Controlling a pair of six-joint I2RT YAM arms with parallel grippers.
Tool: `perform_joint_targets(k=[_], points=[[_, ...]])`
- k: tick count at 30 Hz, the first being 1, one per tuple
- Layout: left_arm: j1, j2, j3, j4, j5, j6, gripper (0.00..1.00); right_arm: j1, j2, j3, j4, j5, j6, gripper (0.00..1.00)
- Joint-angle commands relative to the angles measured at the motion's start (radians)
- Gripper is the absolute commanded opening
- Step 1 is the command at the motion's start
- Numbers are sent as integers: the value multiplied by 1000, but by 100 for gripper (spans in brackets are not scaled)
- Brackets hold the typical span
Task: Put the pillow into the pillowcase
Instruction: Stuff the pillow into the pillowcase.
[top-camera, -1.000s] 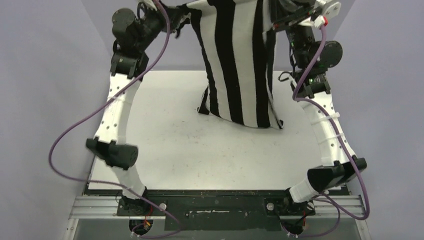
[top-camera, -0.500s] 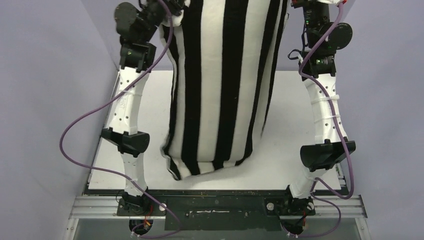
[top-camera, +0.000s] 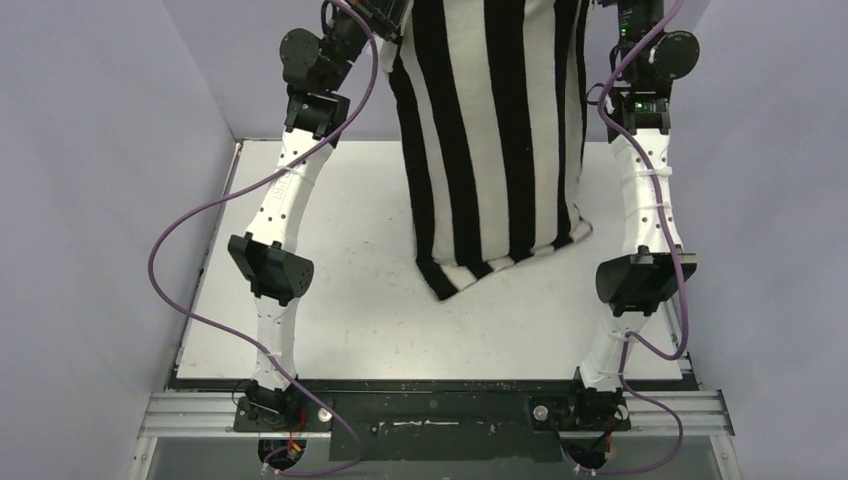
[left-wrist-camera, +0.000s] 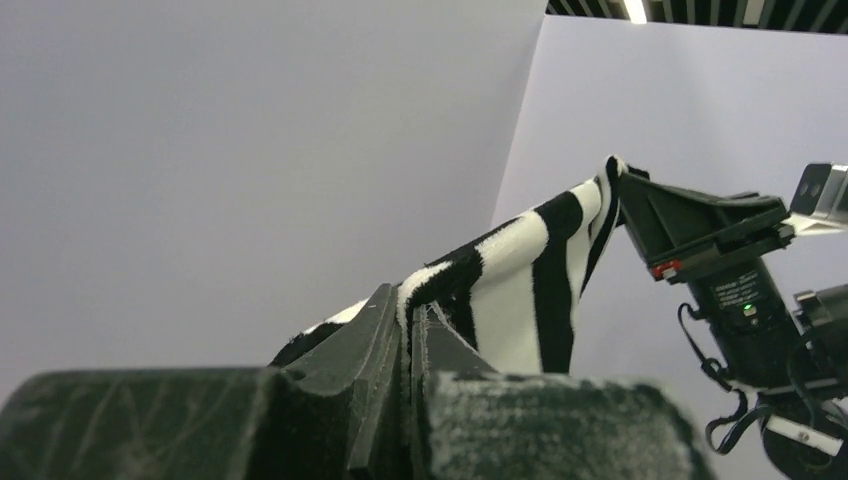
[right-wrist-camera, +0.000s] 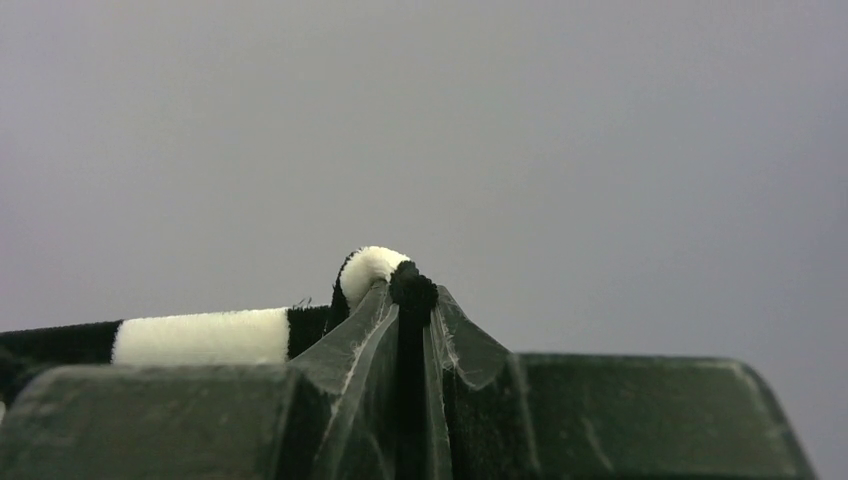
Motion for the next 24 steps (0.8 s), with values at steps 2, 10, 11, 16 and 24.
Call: perform_joint_targets(k=[2,10,11,16,24], points=[[105,-207,-89,123,-118,93,0,-147,-313,-90,229,129,-86,0],[181,-790,-933,-37,-193,247,0,-135,-853,-794,107,-542,167,0],[181,-890,-1075,-24,-222,263,0,-133,-926,-894,156,-646,221,0],[94,-1180,-1539,-90,-533,396,0,-115,-1235,-1354,434,-865,488,57],[82,-1214,-1794,93,-756,455,0,-3,-1292,-1357,-358,-537,106,69]])
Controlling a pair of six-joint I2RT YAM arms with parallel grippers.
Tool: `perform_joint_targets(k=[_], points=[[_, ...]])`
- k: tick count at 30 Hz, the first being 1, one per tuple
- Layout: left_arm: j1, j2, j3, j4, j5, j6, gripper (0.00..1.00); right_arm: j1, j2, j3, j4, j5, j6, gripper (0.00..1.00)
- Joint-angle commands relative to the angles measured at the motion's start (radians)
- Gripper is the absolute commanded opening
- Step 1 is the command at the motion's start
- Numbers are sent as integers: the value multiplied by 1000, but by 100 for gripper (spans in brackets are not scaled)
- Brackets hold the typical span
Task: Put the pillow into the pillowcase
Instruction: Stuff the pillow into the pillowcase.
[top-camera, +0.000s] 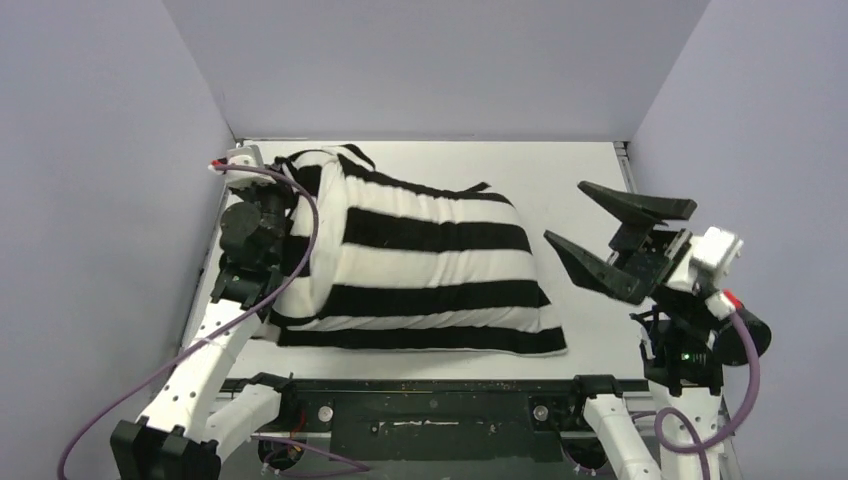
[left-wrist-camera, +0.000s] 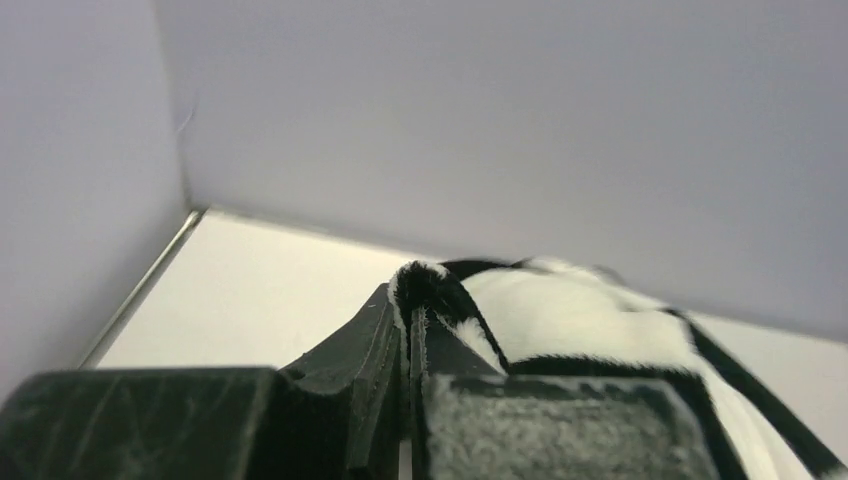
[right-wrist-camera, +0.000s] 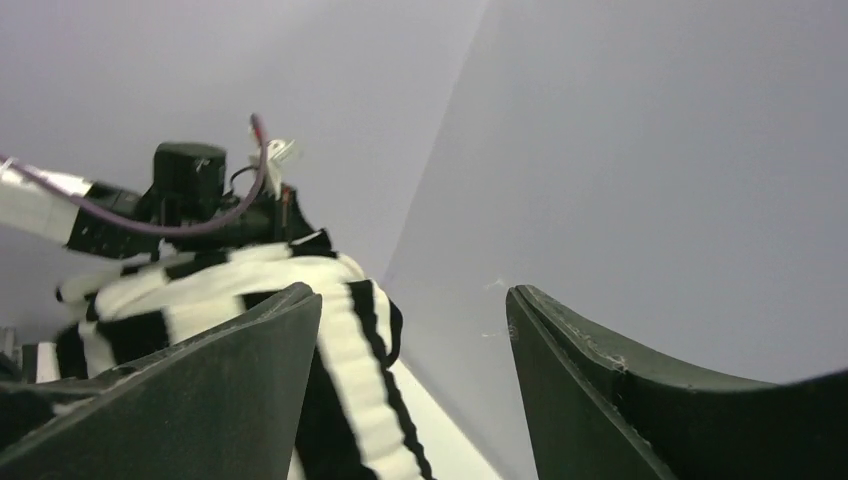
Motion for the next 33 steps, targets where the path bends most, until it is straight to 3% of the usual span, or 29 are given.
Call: perform_joint_targets(k=[1,5,9,11,13,15,20,24,25,31,33], points=[[-1,69,-80,168,-149,63,0,10,142,30,-454,262,-80,67],[40,159,-99,201,-93,-14,0,28,261,-66,-542,356,-19,62],[126,310,-29,142,111,-103,0,86,394,-106,-700,564,-46,61],[203,420,58,67,227,-135,12,99,468,-94,-776,669,-26,63],[252,497,151,-66,268,-155,41,100,553,-81,-840,765,-5,67],[306,533,220,-182,265,-123,56,99,616,-77,-871,818,5,70],[298,465,226,-315,190,-33,60,99,758,-58,-861,875,-3,77],[272,395,128,-313,231,-52,60,89,869,15,-855,912,-21,73],[268,389,105,-309,251,-64,59,83,893,33,-854,901,-22,70],[178,460,-17,-206,418,-145,53,29,962,70,-779,868,-35,16],[127,499,-26,-147,450,-193,46,-6,964,75,-765,888,-55,0]])
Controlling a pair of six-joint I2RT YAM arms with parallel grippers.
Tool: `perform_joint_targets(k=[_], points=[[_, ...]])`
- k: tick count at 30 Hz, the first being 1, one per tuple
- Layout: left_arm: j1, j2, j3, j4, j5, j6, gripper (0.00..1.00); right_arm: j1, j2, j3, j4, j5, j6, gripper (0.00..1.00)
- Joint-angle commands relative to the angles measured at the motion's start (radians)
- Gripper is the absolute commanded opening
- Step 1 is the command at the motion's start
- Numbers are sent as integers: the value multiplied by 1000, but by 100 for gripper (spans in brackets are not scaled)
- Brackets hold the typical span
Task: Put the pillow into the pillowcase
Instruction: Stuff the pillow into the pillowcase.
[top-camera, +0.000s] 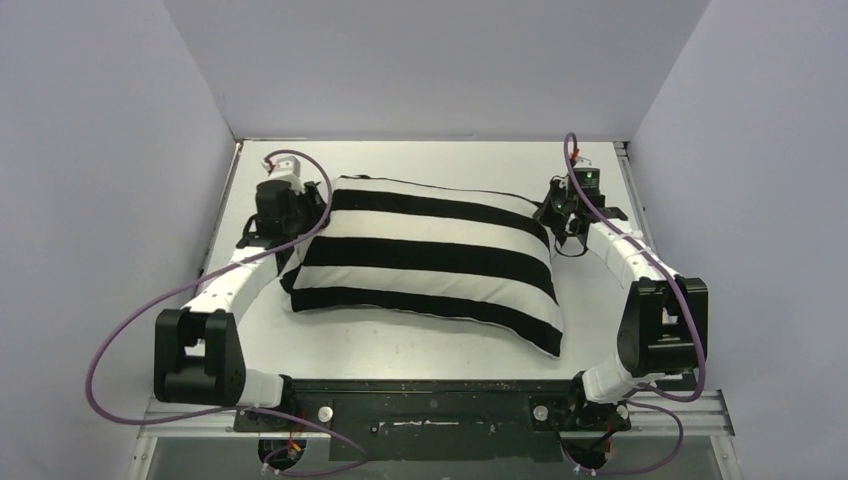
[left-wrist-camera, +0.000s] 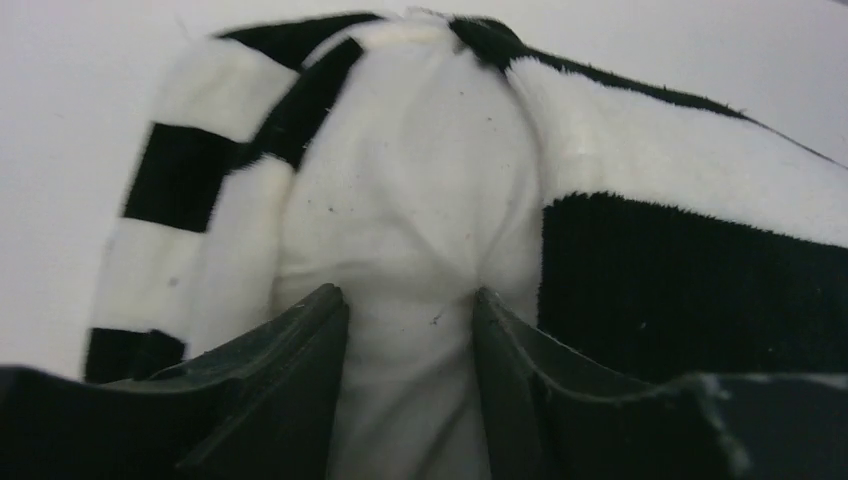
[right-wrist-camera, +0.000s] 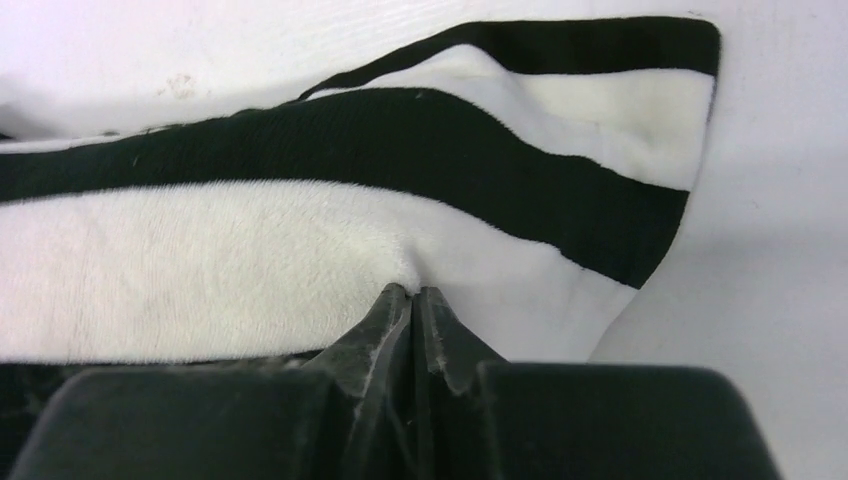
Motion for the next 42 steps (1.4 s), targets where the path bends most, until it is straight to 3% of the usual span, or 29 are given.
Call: perform_joint_targets(k=[1,4,7,10,15,18,22,25,27,33,42], points=[[-114,86,-36,166,143,-115,43,-106,19,38,54,75,-43,0],[-222,155,-72,345,177,-221,33,-187,23,104,20,103,-67,0],[-293,244,-83,409,181,-332,26,-205,22,171,-43,124,-87,0],[-315,287,-141,516,190,-425,25,-162,-13,193,-65,41,-76,14],[-300,268,-159,555,205,-485,31,63,-140,169,-3,5,-74,41],[-238,217,-139,562,276,-549,34,183,-147,172,25,40,-51,45],[-141,102,-1,267,228,-421,39,370,-123,181,62,133,-42,50],[-92,46,53,58,93,-317,42,502,-78,219,78,264,-7,54],[-62,36,32,45,94,-303,42,574,-36,254,82,370,18,55],[-41,100,-86,316,284,-389,41,725,167,446,20,585,31,60],[-37,262,-45,397,384,-419,39,809,451,760,-244,743,47,62]])
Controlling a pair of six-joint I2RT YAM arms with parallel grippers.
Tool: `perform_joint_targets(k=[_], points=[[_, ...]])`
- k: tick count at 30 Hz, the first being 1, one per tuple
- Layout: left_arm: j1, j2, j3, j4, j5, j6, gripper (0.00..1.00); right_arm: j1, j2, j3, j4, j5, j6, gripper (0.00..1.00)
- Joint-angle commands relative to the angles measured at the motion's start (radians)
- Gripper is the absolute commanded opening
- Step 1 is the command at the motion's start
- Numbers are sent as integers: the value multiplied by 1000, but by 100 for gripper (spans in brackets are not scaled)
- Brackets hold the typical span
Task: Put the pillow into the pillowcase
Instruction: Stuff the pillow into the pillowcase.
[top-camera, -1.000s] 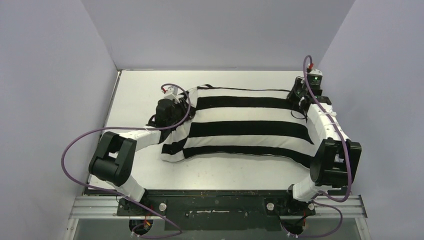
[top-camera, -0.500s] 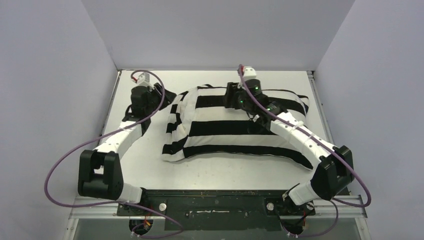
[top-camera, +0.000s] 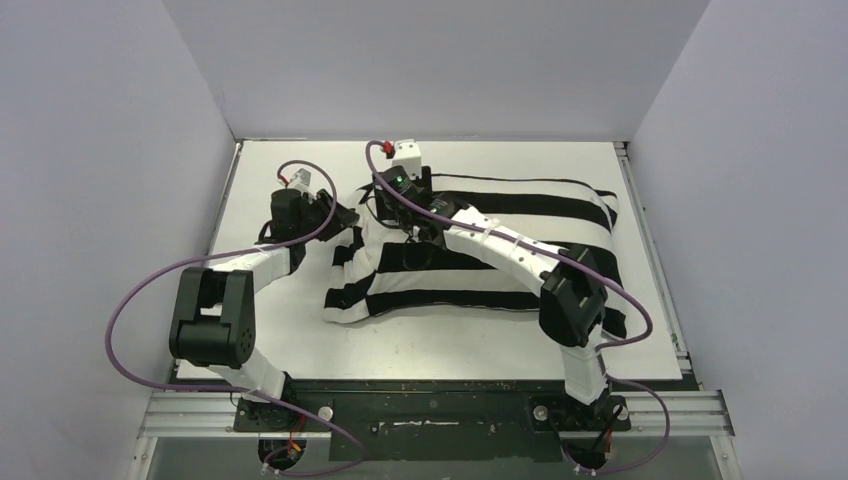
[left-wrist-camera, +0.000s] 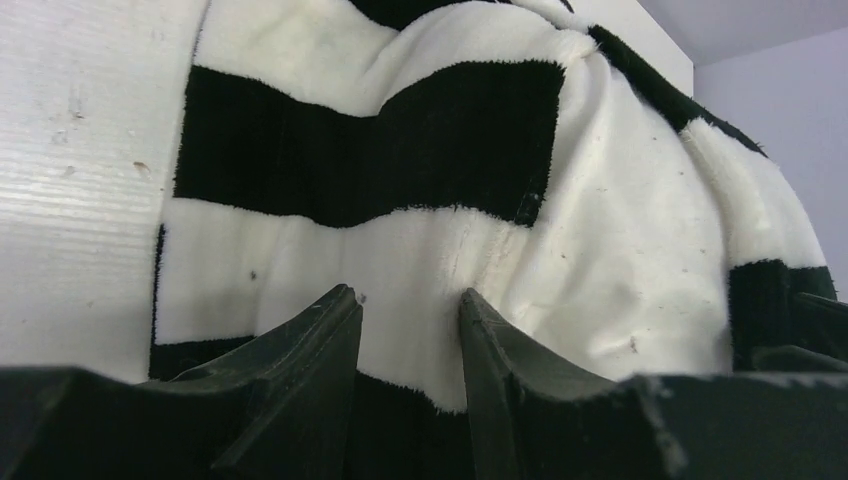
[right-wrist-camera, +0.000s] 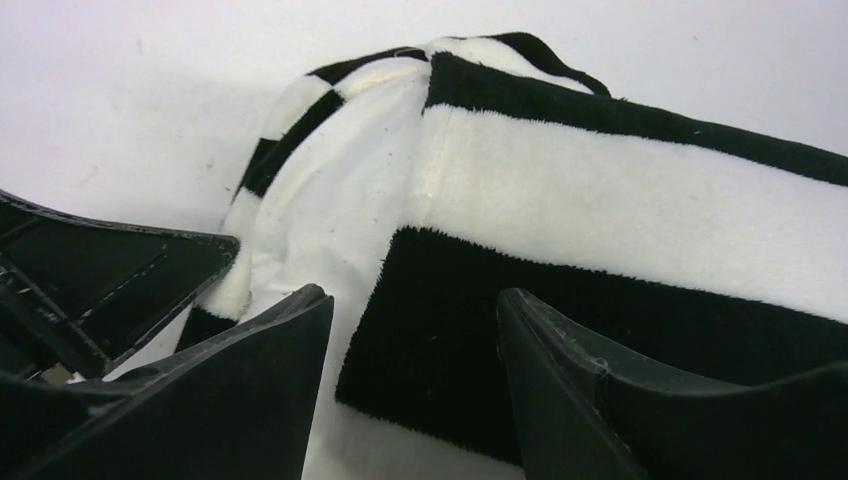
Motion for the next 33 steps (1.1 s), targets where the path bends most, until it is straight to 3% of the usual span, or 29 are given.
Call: perform_joint_targets(k=[1,5,9,12,15,19,21,24,25,29,33], points=[[4,42,41,126,97,-32,36,16,74,113,-139,135,23,61],[8,18,56,150,147,-48,0,15,116,147,-159,130,15,52],[23,-66,144,87,194,-86,0,9,102,130,-130,130,14,22],[25,-120,191,73,216,-112,0,-6,74,87,-93,106,24,12],[34,-147,171,62,194,-110,0,-22,47,36,-57,75,35,7],[43,-127,179,-88,146,-14,0,-32,13,-19,-4,48,28,3],[49,-124,133,14,204,-71,0,-33,-14,-55,60,8,12,0],[37,-97,6,456,289,-361,0,-32,-56,-116,242,-202,-9,0],[22,-80,4,532,296,-424,0,-32,-59,-113,281,-257,7,0],[-65,-20,106,449,305,-390,0,-20,-50,-51,385,-400,66,0],[-97,7,89,461,280,-418,0,-32,-84,-87,551,-447,142,0]])
